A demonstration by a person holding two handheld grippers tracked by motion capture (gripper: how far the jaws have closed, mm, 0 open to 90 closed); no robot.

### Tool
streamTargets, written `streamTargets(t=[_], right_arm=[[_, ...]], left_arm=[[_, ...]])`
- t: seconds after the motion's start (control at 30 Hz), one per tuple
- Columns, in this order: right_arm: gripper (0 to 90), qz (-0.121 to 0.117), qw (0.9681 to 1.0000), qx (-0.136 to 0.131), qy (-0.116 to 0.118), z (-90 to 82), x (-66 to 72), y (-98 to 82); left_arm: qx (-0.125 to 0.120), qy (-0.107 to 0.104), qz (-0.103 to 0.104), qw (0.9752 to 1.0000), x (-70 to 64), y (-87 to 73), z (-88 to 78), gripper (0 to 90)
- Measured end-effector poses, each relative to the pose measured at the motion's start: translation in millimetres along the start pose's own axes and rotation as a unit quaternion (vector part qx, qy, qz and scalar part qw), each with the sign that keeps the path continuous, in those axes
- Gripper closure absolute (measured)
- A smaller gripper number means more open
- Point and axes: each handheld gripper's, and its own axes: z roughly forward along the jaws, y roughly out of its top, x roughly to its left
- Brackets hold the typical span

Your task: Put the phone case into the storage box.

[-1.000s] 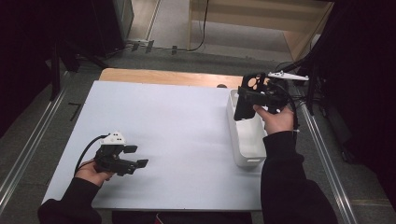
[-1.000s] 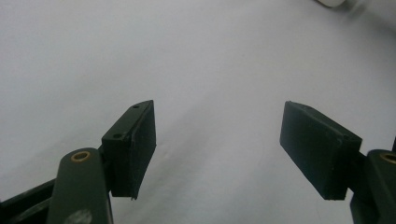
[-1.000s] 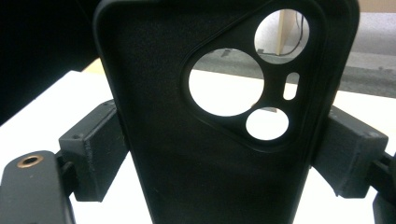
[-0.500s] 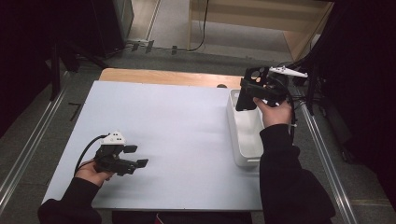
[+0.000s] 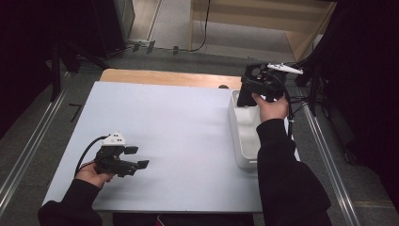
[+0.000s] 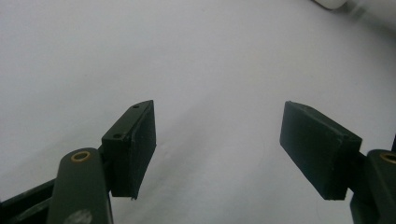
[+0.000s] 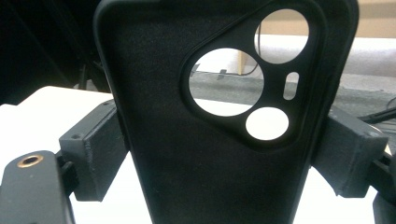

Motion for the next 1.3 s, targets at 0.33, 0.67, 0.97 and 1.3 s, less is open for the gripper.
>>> streamTargets(t=[0.33,0.67,0.97,1.3], right_arm=[[11.8,-0.006,0.9995,0.001,-0.031,17.5,-2.9,-4.2],[11.9,-0.005,0.9992,-0.002,-0.041,32.1,-2.9,-9.0],[12.0,0.018,0.999,0.001,-0.04,43.5,-8.5,-13.1],[12.0,0.014,0.9987,0.01,-0.047,57.6,-10.3,-19.2]], left_arm=[[-0.002,-0.001,0.001,1.0,-0.1,0.0,0.0,26.9],[-0.002,-0.001,0.0,1.0,-0.1,0.0,-0.2,26.9],[-0.003,-0.001,-0.001,1.0,0.5,0.2,-1.2,26.9],[-0.003,-0.002,0.001,1.0,0.2,0.4,-1.0,26.9]])
